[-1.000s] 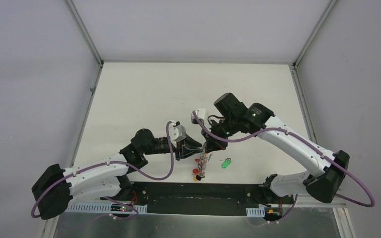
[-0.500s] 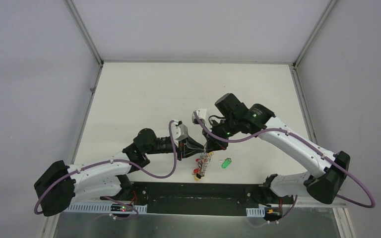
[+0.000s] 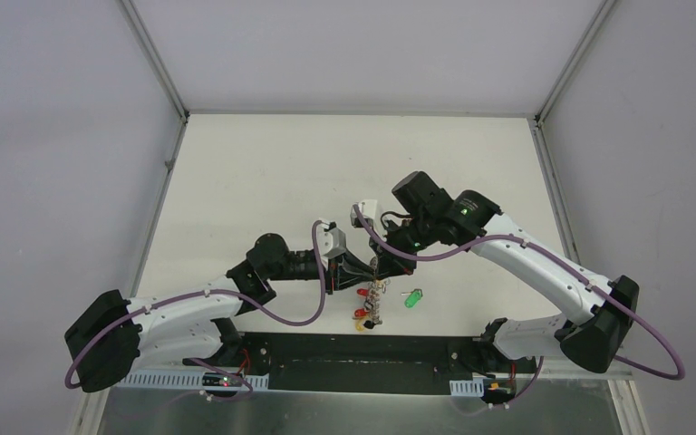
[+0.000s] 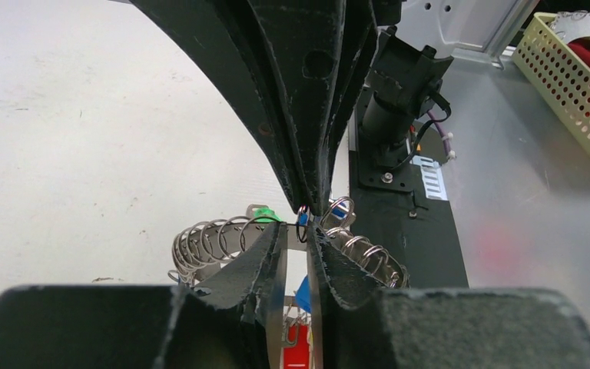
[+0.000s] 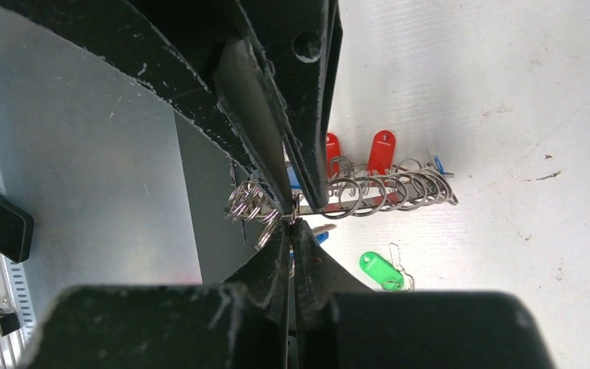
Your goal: Put the keys on the keyring
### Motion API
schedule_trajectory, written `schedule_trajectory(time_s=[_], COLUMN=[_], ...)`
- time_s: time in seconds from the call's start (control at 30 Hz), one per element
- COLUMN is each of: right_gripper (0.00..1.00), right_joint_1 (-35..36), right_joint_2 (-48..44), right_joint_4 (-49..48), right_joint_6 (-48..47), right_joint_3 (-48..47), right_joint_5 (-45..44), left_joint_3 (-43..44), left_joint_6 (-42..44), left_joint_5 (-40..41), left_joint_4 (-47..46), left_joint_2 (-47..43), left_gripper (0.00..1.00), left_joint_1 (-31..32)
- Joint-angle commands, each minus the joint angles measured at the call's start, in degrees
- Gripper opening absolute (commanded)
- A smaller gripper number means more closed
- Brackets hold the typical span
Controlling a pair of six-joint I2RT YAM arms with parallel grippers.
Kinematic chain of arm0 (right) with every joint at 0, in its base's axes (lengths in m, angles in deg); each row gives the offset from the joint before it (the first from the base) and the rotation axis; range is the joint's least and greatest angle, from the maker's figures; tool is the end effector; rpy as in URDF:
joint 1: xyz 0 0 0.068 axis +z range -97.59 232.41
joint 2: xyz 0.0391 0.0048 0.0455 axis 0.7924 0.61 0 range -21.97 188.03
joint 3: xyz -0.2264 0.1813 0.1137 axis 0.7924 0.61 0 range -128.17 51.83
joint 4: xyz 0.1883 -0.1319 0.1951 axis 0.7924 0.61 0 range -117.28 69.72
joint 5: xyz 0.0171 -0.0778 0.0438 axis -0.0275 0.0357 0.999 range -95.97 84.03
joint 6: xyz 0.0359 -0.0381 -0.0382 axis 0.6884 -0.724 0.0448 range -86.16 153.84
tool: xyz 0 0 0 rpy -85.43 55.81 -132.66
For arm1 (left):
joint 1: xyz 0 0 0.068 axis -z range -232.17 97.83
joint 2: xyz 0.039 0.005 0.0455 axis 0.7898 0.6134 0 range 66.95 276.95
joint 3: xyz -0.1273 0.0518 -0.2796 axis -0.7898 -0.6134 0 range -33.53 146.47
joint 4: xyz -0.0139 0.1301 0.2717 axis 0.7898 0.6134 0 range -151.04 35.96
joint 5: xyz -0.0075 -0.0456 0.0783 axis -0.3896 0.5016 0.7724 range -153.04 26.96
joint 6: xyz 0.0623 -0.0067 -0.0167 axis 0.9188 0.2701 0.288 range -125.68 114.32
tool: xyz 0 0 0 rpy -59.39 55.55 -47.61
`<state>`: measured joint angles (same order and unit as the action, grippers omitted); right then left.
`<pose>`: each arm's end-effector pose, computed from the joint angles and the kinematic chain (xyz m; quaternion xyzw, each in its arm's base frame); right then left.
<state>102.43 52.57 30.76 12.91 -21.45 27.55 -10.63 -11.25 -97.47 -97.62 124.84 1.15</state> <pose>0.1631 0.2378 0.3601 -0.5980 0.7077 0.3328 0.1755 0.1228 -0.2128 0.2584 0.4636 0.5232 -0.5163 0.4948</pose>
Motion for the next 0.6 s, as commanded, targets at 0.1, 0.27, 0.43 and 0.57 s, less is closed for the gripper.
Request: schedule_trajectory(time_s=[0.1,0.27,0.43,0.57], right_gripper=[0.0,0.0,0.0,0.13], right_joint_1=[0.2,0.2,0.2,0.2], right_joint_2=[-2.4,-2.5,-2.7,-3.7], right_joint_4=[-3.7,-3.7,-3.7,-4.9], right_joint_6=[-0.2,-0.3,-0.3,0.1], right_joint_3=[-0.9,-0.8,-0.9,-0.9], right_joint_5=[3.2,2.8,1.7,-1.0], left_joint_3=[2.9,3.2,2.6,1.6], left_joint_6=[0.2,1.2,1.4,1.3], left_joint_5=[-1.6,-2.1,-1.2,1.8], left_joint_4=[-3.0,-2.9,-2.2,-1.2], left_joint_2=[0.6,0.8,0.0,-2.1], left_gripper=[0.16,0.0,0.0,0.0], left_joint_1=[0.8,0.9,1.0,0.9])
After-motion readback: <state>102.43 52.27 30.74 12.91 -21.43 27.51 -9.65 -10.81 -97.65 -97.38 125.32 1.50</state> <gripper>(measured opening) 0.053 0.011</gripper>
